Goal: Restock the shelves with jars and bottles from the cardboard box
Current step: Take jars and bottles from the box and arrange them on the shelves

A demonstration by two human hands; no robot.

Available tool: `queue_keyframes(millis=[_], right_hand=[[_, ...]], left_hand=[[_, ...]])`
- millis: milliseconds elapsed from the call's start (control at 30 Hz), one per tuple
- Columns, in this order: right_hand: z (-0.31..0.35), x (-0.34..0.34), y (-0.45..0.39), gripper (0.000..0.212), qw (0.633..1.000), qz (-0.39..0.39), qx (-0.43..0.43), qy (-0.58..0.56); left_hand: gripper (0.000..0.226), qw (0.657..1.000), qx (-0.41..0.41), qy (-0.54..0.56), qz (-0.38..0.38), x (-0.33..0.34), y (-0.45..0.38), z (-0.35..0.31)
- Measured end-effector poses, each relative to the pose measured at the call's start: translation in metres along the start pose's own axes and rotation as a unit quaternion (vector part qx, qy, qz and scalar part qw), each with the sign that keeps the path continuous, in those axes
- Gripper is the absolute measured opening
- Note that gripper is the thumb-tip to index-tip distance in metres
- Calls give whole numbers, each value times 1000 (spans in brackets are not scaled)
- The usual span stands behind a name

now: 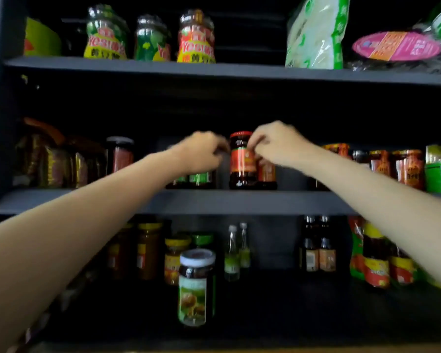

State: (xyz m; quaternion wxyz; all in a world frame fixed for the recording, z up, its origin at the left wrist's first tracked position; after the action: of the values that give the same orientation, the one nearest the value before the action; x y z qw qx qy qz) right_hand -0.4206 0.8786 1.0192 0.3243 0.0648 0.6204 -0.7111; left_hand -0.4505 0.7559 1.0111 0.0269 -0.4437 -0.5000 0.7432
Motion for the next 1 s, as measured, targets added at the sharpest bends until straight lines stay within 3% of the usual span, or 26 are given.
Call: queue_keyframes(millis=[100,167,267,367,433,533,667,800,1000], right_hand=[[56,-30,63,23,972,-134,-176,-76],[85,-24,116,19,948,-144,-279,-59],[89,29,171,19,945,-49,-323,12],[56,96,181,17,979,133,-148,31],[34,124,178,34,980,198,-2,5],[19,144,170,49,970,183,138,-83],[7,179,176,64,931,225,228,-176],[4,201,180,56,893,240,291,-245],[-23,181,165,46,911,137,319,-222]], left_hand=[[27,975,110,40,-186,-36,68,-19],[24,963,184,19,-195,-38,120,-26],[21,963,237,-11,-132,-14,174,-14],[28,981,188,-23,-34,26,197,22],[33,995,92,-4,26,48,201,52],[22,996,-12,2,93,69,208,88],[18,990,-57,31,128,81,216,109],[18,983,-91,77,143,88,217,121],[18,977,-94,114,153,97,210,122]])
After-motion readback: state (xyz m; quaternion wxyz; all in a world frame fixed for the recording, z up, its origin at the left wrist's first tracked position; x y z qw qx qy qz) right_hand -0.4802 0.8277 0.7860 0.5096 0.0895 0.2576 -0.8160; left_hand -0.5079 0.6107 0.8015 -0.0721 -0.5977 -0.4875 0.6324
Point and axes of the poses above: each hand's wrist, its own y-axis away from the middle knuckle, its own x-axis out of the palm, z = x × y, the point moved 7 cm from there along -y, towards the middle knuckle, and after that the axes turned 5 degrees about -z, right-handed, at the moved point
